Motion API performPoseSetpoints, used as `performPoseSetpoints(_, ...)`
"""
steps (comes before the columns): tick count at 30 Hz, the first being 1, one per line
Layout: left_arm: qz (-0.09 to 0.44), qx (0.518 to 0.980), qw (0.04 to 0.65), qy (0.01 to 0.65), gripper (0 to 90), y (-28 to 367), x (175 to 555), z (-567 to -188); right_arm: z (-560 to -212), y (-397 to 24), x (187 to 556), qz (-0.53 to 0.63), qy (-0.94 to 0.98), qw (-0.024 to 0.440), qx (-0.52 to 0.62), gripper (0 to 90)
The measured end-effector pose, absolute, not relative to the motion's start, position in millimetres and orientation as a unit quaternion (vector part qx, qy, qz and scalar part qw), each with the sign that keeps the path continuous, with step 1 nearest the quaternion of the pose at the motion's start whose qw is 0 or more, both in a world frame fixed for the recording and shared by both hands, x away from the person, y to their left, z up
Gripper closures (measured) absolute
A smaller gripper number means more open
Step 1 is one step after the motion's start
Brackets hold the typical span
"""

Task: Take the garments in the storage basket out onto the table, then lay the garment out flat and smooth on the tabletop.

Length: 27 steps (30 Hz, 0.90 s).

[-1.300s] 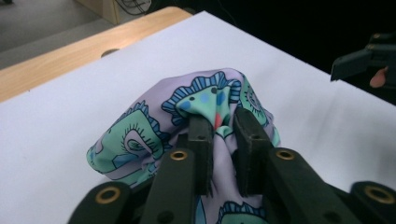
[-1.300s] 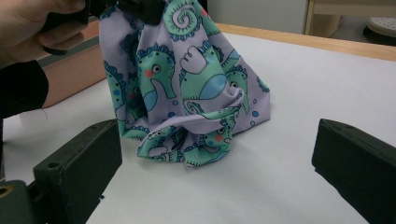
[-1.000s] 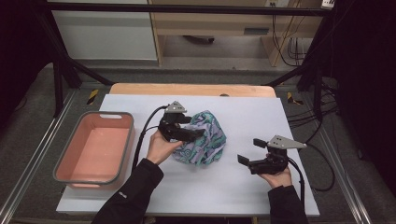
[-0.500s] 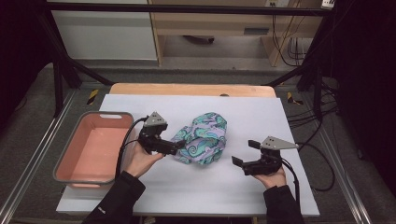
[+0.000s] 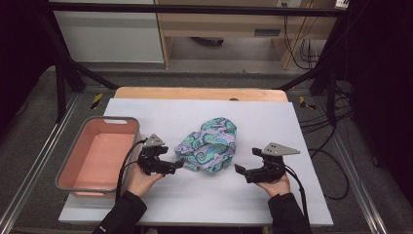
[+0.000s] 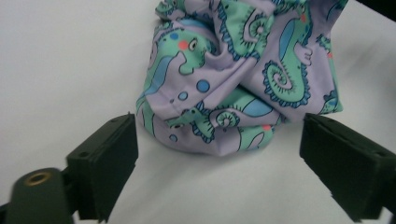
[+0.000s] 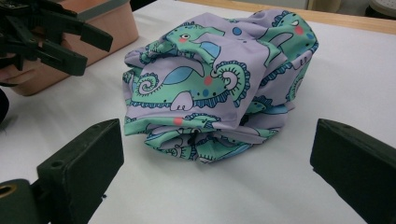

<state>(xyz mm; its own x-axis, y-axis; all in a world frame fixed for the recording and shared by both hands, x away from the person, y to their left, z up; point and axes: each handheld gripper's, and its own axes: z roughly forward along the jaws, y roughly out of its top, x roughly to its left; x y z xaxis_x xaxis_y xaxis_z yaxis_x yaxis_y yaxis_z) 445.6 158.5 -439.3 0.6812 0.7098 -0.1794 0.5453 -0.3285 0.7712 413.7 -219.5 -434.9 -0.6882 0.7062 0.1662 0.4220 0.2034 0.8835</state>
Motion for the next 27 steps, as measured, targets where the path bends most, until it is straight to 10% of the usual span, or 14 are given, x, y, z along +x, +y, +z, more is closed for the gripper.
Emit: performPoseSetpoints(27,0.075,0.817,0.408,0.402,64.1,144.4,455.8,-474.0,-438.9,-190.9,435.1,0.483,0.776,0.149,0.378,9.7)
